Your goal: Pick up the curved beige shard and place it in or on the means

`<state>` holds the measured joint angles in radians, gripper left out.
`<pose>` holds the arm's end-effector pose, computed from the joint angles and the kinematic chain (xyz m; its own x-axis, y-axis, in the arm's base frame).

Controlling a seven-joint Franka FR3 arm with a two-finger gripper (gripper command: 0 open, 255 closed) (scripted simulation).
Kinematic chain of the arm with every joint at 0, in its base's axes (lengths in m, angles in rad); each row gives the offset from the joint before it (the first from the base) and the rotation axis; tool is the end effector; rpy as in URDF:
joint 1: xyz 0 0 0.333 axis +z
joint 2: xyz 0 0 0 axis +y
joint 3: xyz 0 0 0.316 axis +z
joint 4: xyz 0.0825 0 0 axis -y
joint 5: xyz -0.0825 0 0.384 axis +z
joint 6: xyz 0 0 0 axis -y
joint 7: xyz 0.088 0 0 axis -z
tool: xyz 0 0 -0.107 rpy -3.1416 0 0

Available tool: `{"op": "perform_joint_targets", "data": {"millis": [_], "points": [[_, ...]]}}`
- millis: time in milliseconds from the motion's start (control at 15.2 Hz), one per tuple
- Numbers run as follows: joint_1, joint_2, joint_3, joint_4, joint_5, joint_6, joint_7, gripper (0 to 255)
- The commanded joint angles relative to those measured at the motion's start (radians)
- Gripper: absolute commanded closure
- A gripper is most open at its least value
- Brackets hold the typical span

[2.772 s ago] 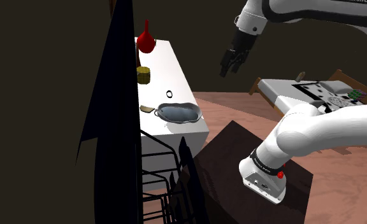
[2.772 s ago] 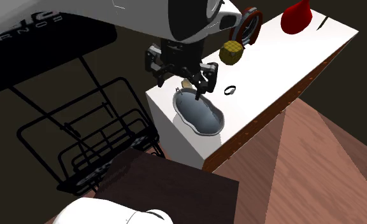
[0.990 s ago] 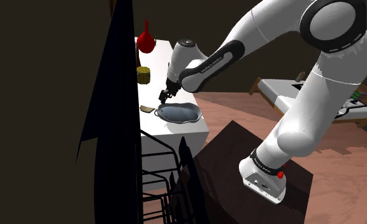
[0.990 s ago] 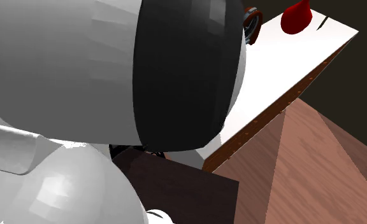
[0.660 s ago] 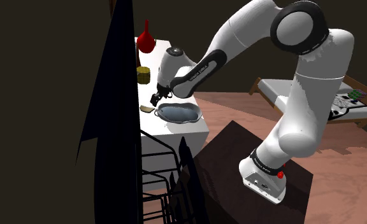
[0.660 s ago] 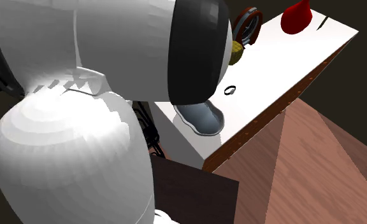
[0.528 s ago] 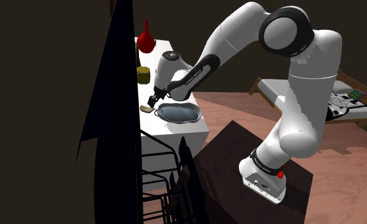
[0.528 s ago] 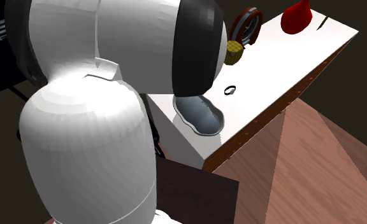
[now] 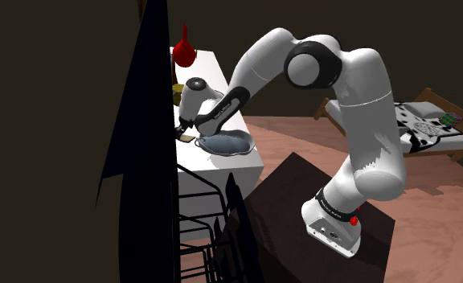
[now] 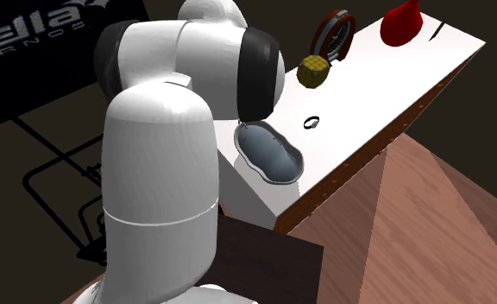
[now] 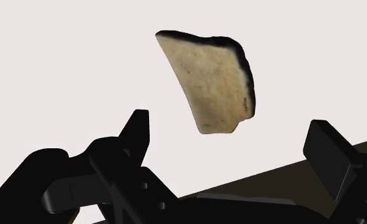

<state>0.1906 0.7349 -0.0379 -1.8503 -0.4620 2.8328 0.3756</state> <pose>0.6415 0.1235 0.1443 0.9372 0.2280 0.2638 0.1864 -0.9670 0.1735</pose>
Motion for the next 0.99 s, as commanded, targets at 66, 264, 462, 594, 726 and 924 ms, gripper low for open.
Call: {"op": "perform_joint_targets", "data": {"millis": [66, 264, 462, 594, 726, 924], "points": [[0.005, 0.054, -0.008, 0.047, -0.004, 0.011, 0.004, 0], [0.003, 0.098, -0.011, 0.082, -0.004, 0.022, 0.003, 0], [0.001, 0.136, -0.013, 0.114, -0.003, 0.029, 0.002, 0], [0.001, 0.136, -0.013, 0.114, -0.003, 0.029, 0.002, 0], [0.001, 0.136, -0.013, 0.114, -0.003, 0.029, 0.002, 0], [0.001, 0.136, -0.013, 0.114, -0.003, 0.029, 0.002, 0]]}}
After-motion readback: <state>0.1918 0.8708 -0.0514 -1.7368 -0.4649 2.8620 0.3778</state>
